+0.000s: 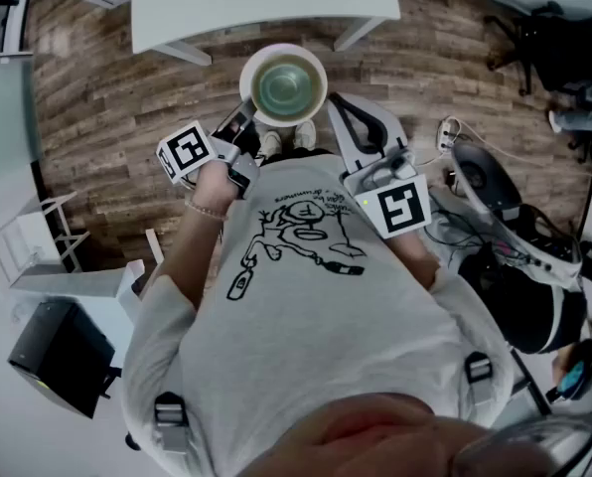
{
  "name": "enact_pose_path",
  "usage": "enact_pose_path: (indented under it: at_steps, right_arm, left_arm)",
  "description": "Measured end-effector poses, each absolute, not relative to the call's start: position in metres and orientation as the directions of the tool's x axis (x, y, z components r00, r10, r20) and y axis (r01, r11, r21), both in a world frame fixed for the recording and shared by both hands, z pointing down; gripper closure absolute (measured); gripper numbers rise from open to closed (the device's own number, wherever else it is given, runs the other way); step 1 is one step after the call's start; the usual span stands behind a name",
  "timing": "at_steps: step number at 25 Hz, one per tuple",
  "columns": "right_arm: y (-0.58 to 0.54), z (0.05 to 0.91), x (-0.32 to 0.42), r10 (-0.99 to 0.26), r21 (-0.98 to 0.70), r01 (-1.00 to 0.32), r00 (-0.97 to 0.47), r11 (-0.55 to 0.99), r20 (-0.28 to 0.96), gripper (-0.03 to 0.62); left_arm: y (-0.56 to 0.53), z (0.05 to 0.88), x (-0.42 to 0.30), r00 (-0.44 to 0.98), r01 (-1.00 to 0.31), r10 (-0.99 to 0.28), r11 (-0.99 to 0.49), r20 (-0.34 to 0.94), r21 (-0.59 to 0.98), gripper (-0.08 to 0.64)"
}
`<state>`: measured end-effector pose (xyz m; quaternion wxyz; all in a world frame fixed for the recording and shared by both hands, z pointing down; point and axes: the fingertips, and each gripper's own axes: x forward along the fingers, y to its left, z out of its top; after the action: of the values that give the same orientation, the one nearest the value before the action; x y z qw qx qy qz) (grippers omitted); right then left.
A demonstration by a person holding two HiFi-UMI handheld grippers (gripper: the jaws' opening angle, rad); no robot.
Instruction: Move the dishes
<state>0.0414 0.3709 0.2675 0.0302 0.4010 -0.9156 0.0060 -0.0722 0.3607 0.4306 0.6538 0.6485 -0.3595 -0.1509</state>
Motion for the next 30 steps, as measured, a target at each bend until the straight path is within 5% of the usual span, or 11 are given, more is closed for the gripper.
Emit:
enact_pose_path:
  at_steps: [30]
  right_arm:
    - [0.349,0.275,0.099,-0.681,-0.033,-0.682,-0.732,0.731,0.037,0.551]
  left_arm:
    - [0.337,0.428,-0.025,0.646,-0.268,-0.712,0.127,0.276,0.955,0.549]
